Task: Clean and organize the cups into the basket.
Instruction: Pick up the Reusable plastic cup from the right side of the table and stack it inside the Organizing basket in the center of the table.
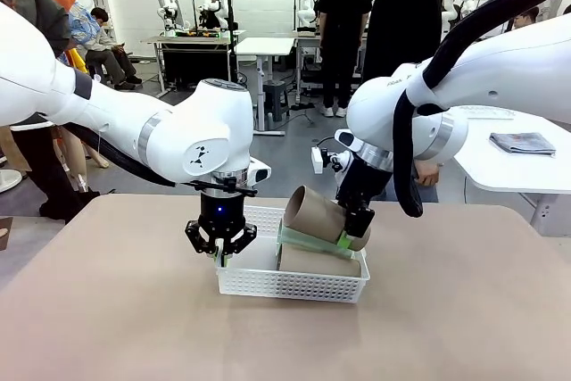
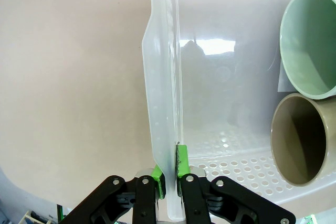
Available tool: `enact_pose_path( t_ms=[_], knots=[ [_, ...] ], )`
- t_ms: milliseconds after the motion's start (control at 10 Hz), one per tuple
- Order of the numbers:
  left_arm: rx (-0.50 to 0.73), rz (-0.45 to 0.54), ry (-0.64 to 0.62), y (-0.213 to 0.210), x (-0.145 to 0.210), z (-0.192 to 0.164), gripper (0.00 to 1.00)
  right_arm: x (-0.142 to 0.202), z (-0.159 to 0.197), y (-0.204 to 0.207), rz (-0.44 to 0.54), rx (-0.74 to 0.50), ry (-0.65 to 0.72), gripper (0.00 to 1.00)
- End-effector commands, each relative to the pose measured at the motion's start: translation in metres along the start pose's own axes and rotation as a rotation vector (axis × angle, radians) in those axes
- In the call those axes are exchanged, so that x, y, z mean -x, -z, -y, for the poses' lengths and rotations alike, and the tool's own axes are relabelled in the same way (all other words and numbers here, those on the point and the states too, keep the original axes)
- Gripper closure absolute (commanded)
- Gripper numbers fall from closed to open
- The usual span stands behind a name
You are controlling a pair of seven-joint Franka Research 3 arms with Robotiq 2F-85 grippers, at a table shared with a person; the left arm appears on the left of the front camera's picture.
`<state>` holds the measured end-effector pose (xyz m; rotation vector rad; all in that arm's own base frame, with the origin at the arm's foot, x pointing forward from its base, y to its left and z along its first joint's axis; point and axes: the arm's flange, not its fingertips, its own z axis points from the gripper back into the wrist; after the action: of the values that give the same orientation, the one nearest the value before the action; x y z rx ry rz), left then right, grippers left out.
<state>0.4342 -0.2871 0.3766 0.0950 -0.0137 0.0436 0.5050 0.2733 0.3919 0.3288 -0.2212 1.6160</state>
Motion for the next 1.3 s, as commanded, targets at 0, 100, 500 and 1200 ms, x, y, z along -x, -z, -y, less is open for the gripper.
enact_pose_path(
  t_ms=[0, 100, 500, 1200],
  knots=[
    [0.004, 0.003, -0.001, -0.002, 0.001, 0.0, 1.0, 0.001, 0.004, 0.002, -0.019, -0.018, 0.018, 0.2],
    [0.004, 0.003, -0.001, -0.002, 0.001, 0.0, 1.0, 0.002, 0.005, 0.004, -0.017, -0.023, 0.017, 0.2],
    [0.004, 0.003, -0.001, -0.002, 0.001, 0.0, 1.0, 0.005, 0.009, 0.011, -0.014, -0.043, 0.025, 0.0],
    [0.004, 0.003, -0.001, -0.002, 0.001, 0.0, 1.0, 0.023, -0.019, -0.067, 0.248, 0.018, -0.054, 0.0]
  ],
)
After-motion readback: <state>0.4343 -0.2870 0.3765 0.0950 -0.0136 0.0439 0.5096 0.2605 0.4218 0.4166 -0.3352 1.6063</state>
